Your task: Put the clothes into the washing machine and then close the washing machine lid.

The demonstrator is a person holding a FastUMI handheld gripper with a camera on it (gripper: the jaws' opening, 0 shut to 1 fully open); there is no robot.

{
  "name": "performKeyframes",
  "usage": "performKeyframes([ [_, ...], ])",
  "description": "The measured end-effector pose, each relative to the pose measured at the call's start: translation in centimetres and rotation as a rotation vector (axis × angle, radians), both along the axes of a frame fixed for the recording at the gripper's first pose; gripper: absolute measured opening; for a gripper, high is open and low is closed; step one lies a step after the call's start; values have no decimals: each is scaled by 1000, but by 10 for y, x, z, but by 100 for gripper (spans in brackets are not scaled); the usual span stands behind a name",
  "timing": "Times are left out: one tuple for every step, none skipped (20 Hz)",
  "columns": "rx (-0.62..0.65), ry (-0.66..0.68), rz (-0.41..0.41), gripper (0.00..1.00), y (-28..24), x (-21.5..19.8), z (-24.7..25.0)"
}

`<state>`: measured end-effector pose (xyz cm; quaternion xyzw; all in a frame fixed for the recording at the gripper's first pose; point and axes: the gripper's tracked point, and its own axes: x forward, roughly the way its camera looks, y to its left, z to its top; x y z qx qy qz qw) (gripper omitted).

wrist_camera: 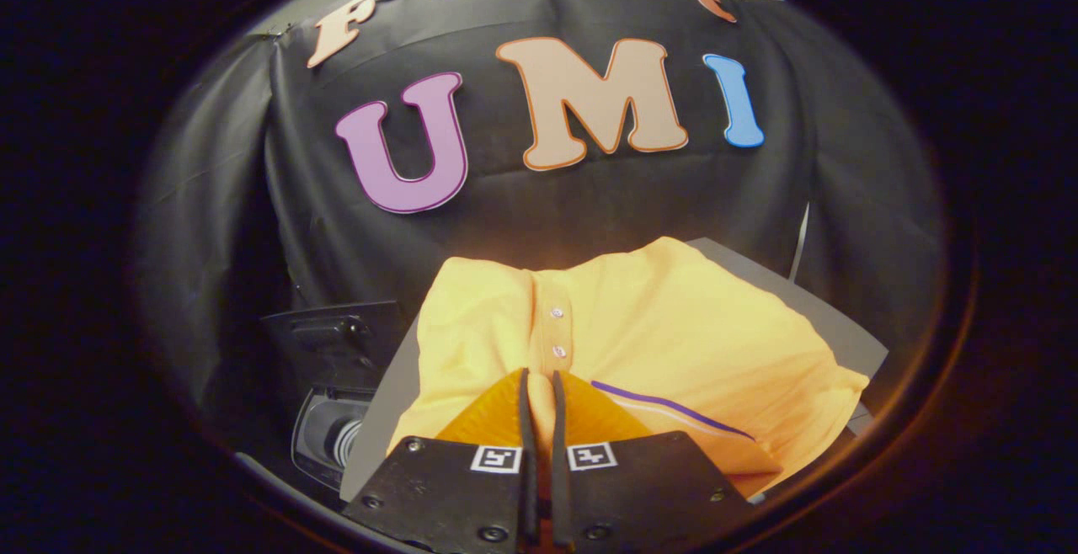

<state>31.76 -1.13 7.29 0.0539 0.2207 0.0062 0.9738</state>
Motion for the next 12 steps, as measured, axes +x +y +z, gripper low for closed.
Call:
performKeyframes([
  [0, -14, 4, 6, 4, -4, 7],
  [5, -32, 4, 6, 8, -7, 16],
  [15, -43, 5, 6, 13, -10, 25],
  [22, -53, 6, 6, 19, -13, 33],
  [20, -59, 9, 6, 25, -16, 42],
  [11, -72, 11, 6, 29, -18, 50],
  [4, -84, 10, 6, 33, -20, 59],
  [5, -99, 13, 6, 39, -21, 69],
  [10, -112, 15, 6, 47, -22, 78],
  [19, -130, 17, 6, 56, -22, 87],
  [33, -147, 22, 6, 67, -22, 97],
  [48, -161, 33, 6, 80, -21, 103],
])
